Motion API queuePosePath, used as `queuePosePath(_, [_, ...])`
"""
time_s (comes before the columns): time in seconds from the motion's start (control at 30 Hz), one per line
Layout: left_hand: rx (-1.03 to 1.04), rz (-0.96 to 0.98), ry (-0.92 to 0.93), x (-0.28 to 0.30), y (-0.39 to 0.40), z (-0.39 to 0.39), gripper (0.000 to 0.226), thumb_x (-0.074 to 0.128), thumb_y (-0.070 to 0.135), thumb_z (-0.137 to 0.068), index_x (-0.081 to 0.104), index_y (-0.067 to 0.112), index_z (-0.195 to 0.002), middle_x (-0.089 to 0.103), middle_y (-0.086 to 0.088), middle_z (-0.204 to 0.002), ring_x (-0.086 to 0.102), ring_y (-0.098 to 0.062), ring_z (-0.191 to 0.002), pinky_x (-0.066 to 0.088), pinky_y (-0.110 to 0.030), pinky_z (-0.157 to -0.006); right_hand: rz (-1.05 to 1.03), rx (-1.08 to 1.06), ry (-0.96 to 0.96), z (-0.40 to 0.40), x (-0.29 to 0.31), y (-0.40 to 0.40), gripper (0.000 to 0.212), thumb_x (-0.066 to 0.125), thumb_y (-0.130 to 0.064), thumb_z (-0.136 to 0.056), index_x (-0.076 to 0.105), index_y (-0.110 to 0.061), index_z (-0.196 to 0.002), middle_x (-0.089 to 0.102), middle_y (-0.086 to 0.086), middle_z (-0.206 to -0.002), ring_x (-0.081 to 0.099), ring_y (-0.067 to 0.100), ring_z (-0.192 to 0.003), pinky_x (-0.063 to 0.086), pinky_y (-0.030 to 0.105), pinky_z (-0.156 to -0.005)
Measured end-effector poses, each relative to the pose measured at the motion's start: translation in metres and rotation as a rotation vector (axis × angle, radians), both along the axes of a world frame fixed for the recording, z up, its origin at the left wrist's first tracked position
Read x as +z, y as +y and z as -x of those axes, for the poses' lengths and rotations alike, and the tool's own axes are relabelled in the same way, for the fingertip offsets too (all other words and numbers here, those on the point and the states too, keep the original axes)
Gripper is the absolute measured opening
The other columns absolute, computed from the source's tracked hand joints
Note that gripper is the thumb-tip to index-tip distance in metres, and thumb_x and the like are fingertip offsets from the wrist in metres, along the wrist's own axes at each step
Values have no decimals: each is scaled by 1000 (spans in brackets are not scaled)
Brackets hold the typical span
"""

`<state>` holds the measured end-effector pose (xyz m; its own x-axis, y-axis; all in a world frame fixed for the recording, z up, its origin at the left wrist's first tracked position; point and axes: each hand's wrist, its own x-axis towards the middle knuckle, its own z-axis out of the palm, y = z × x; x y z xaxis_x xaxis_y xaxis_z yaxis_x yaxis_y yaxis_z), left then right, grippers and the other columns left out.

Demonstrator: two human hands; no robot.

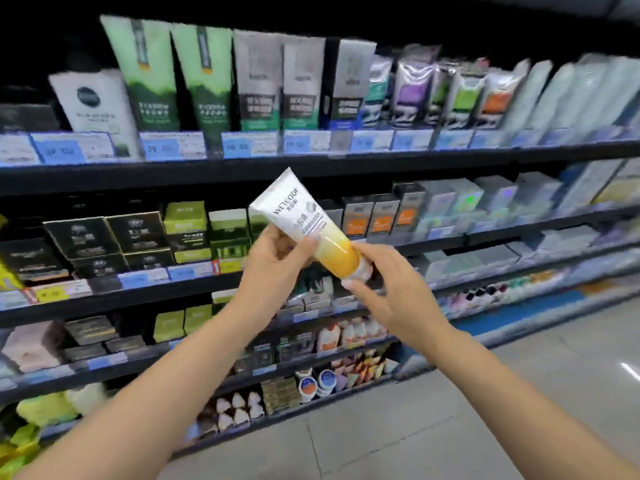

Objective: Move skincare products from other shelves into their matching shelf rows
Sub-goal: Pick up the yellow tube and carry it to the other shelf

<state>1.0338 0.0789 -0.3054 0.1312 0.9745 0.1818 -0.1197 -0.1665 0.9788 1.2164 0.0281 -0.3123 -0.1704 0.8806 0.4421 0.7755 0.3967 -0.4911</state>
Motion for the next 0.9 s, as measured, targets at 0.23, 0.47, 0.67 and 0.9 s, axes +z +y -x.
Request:
queuePosePath(0.23, [-187, -257, -65, 97, -6, -122, 23, 61, 13, -89, 58, 11, -112, 70, 2, -106, 66, -14, -99, 55, -29, -81, -101, -185, 156, -103, 88, -26, 65, 72, -33, -82, 38, -28, -137, 57, -8, -120, 55, 9, -103, 50, 31, -83])
queuePosePath(0.47, [-346, -352, -123, 145, -35, -273, 37, 60, 22, -85, 55, 6, -119, 69, -5, -113, 65, -20, -105, 54, -32, -87, -160, -298, 45, -246, 143, -80, 60, 67, -33, -85, 37, -33, -137, 56, -16, -111, 52, -4, -89, 41, 8, -71])
queuePosePath(0.67, [-453, -297, -171, 151, -66, -390, 42, 63, 26, -80, 59, 9, -118, 70, -5, -112, 64, -27, -104, 53, -38, -89, -135, -417, -108, -358, 170, -125, 59, 61, -52, -82, 39, -36, -134, 49, -20, -111, 47, 0, -99, 44, 20, -87])
queuePosePath(0.9, [-492, -344, -177, 177, -74, -496, 32, 68, 17, -79, 62, 14, -111, 71, 4, -106, 67, -11, -98, 51, -18, -77, -192, -446, -88, -447, 203, -127, 59, 63, -44, -84, 36, -40, -136, 47, -26, -116, 48, -6, -100, 46, 15, -83])
